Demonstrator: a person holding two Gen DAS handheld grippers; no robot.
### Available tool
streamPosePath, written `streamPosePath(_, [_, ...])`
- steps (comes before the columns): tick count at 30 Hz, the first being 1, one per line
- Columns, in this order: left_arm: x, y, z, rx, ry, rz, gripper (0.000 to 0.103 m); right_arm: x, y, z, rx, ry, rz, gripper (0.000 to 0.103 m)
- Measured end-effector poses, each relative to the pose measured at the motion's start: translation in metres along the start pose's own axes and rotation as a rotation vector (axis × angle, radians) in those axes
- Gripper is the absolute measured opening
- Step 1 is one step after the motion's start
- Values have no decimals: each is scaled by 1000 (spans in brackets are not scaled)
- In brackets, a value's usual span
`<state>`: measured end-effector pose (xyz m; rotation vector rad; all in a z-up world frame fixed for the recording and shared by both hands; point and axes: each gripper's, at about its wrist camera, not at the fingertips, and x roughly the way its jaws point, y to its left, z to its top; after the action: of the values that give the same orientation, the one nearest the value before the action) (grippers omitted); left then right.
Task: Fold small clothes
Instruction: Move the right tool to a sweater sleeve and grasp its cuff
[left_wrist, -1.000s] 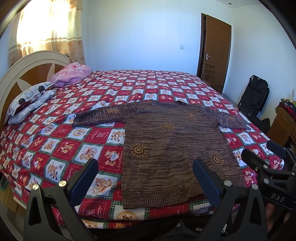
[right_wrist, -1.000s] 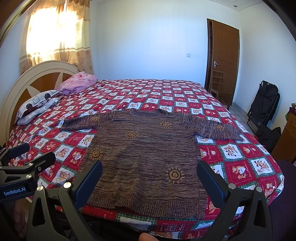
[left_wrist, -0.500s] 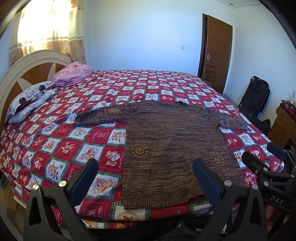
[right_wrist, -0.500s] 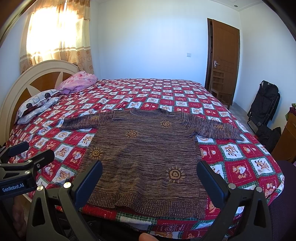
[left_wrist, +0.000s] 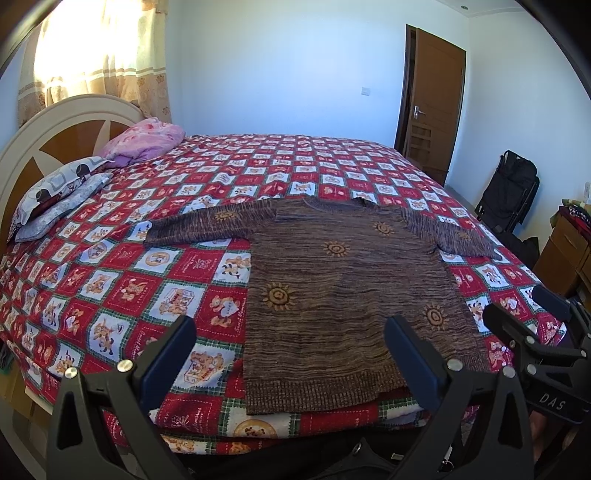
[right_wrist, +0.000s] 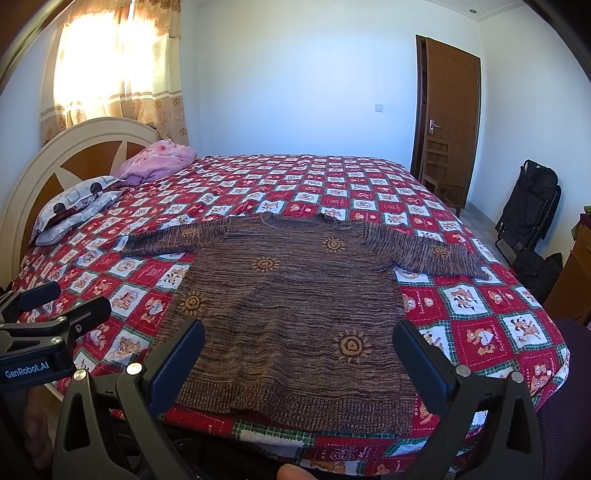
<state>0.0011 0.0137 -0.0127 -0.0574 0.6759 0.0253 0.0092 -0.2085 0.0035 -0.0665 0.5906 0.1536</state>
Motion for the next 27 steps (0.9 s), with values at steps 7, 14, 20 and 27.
streamPosePath(7, [14,2,1,0,32,-15,103,16,-3,-4,6,35,72,102])
streamPosePath(14, [33,6,6,38,42,-25,103,57,-23,-15,67,142,129,102])
streamPosePath(20, [63,11,20,94,44,4,103,93,-52,-22,107,169,96,102])
streamPosePath(27, [111,17,47,142,53,52,103,139,-100,-15,191,202,52,102])
